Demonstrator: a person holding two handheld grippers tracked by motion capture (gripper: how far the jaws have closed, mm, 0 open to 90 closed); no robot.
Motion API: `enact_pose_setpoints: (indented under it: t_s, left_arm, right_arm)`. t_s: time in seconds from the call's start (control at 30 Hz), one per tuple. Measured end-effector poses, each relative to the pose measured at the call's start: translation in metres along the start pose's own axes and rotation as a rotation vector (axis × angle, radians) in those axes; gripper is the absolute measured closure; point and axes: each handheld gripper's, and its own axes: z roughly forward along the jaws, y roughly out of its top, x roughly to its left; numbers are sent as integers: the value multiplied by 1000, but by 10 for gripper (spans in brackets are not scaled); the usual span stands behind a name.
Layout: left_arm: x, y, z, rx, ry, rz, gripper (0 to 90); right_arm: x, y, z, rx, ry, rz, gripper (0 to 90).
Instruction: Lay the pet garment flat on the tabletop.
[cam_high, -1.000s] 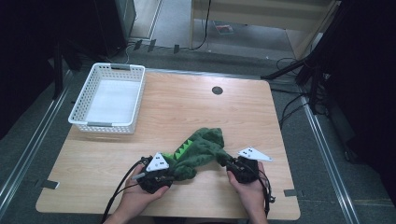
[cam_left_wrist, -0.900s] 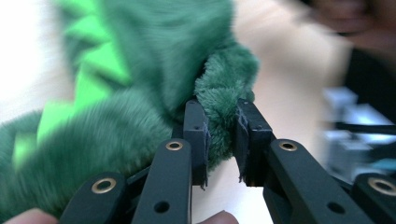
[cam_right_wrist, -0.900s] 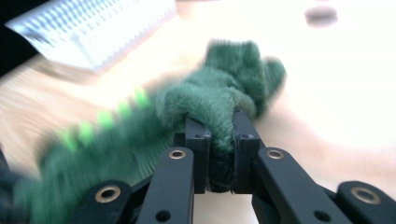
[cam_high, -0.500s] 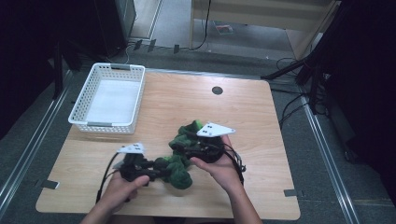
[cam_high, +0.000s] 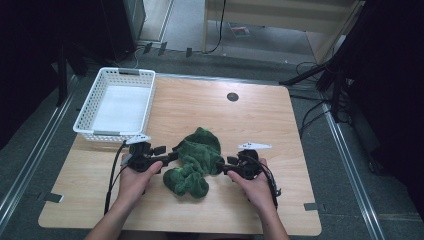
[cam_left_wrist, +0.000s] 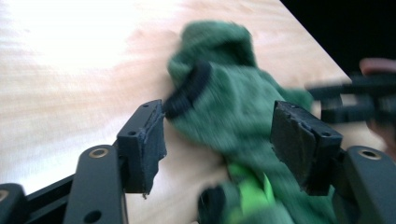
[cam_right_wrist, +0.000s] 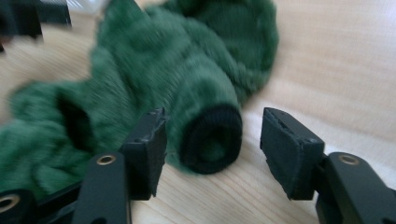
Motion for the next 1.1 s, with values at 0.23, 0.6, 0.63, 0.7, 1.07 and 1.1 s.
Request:
enact_pose_setpoints:
  t_s: [0.23,0.6,0.63,0.7,1.07,1.1]
  left_arm:
    - [1,3,31,120,-3,25,706]
    - [14,-17,5,170,23,70,668]
    - [13,-13,3,132,21,62,585]
    - [11,-3,3,75,16,41,478]
    - [4,33,72,200,168,120,374]
    - [2,33,76,207,179,145,382]
  right_arm:
    - [2,-5,8,-20,6,-21,796]
    - [9,1,-2,54,72,-218,577]
    - [8,4,-4,31,80,-198,546]
    - [3,15,-11,-58,121,-141,509]
    - [-33,37,44,-91,13,72,521]
    - [-32,38,47,-97,14,66,543]
